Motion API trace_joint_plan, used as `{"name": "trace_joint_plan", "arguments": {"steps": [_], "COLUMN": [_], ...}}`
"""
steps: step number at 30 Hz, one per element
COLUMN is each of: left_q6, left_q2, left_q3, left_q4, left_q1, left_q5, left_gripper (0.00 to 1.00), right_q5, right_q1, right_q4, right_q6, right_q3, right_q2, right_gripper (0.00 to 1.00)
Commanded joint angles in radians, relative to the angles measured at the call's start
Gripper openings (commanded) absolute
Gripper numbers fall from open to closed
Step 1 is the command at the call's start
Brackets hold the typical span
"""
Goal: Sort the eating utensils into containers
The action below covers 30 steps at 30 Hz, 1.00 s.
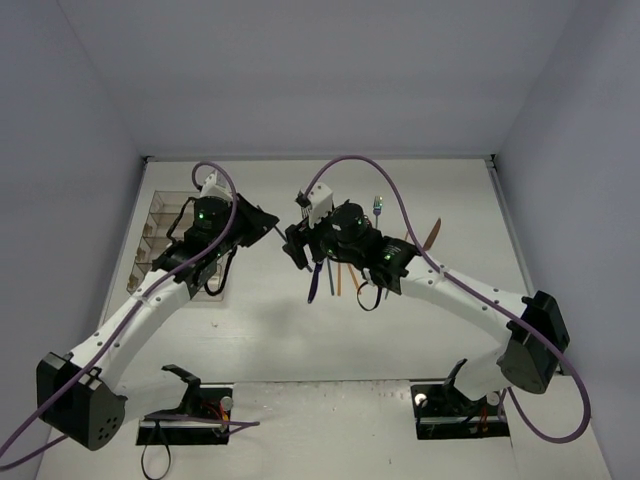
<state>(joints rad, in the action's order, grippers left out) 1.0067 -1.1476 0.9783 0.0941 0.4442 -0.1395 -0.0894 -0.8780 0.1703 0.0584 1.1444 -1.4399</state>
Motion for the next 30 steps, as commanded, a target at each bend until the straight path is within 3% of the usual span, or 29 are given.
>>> {"name": "trace_joint_plan", "arguments": {"steps": [1,3,12,21,30], "left_q6": [0.025,0.033,0.083,0.149,0.185], "left_q2": [0.097,0.141,0.250,0.194,0.141], "left_q3": [-0.006,-0.018,-0.122,-0.199,-0.304], "left_q4": [0.085,0.151,0.319,0.330,0.265], "left_q1": [-0.017,-0.044,-0.438,-0.607,-0.677], "left_q5": [0.159,0.241,0.314,0.364,0.409], "left_gripper": [0.00,0.00,0.00,0.00,0.00], "right_q5": [0.073,0.121,0.246,0.267,0.242], "right_q1": [-0.004,-0.003,0.015,0.067,0.141], "right_q4": [0.085,0.084,0.084,0.077,0.070], "right_q6": [0.036,0.047,0.085,0.110,0.151], "right_q3": [-0.036,-0.077,-0.248,-0.368,-0.439], "right_q2": [0.025,0.049,0.193,0.344,0.407], "right_gripper": [0.74,0.75,0.75,0.75,0.75]}}
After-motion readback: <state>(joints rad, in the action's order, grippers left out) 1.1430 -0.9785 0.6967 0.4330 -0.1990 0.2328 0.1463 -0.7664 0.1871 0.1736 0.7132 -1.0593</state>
